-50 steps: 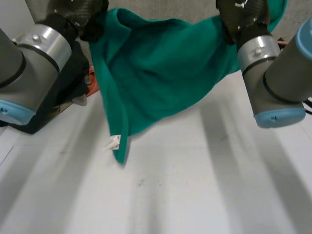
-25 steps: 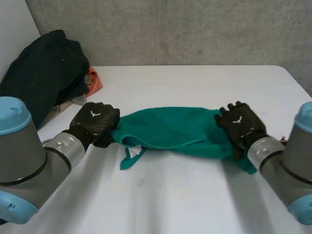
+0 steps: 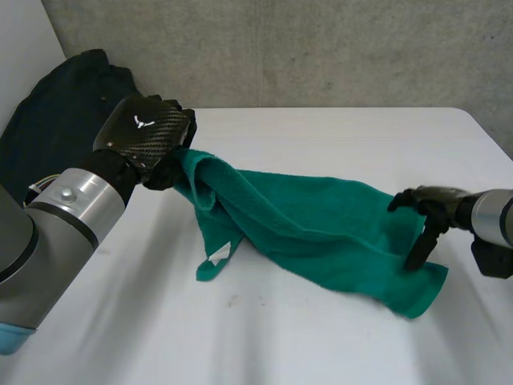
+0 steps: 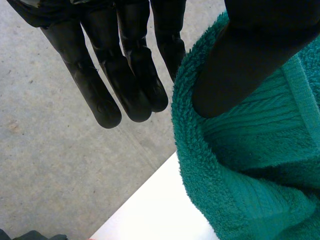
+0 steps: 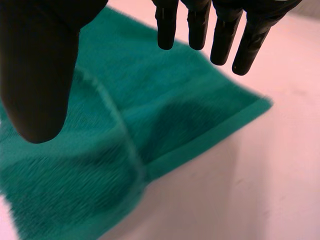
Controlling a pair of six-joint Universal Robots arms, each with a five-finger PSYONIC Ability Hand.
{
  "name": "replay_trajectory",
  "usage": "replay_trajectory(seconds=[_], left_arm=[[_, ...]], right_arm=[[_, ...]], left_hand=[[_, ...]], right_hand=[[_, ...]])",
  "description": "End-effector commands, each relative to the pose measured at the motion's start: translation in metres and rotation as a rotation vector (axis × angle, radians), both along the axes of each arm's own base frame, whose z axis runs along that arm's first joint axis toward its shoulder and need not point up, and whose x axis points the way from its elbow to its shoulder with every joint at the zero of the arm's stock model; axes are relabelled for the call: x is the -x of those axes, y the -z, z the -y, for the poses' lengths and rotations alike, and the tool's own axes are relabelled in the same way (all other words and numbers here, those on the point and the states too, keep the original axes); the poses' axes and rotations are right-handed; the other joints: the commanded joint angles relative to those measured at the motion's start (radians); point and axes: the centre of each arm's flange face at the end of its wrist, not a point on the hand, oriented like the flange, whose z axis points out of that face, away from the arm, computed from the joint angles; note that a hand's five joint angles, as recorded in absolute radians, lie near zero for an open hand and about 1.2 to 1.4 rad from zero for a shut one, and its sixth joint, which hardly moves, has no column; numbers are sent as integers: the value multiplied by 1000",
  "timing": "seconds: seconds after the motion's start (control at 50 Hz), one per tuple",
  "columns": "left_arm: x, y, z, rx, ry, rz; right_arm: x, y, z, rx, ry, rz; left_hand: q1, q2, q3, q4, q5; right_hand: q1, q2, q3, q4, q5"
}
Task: Fold the laundry.
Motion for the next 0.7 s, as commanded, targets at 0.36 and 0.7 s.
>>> replay_trajectory(seconds=[0.36, 0.7], left_arm=[[-3, -25, -1, 69, -10, -35], [3, -8, 34, 57, -32, -23]], right_arm=[[-6, 50, -13, -122, 18, 8], [-14, 12, 7, 141, -101, -129]], left_hand=[[265, 200, 205, 198, 258], [265, 200, 205, 198, 258]], right_hand=[[190, 171, 177, 156, 153], [1200, 1181, 1187, 1165, 1163]])
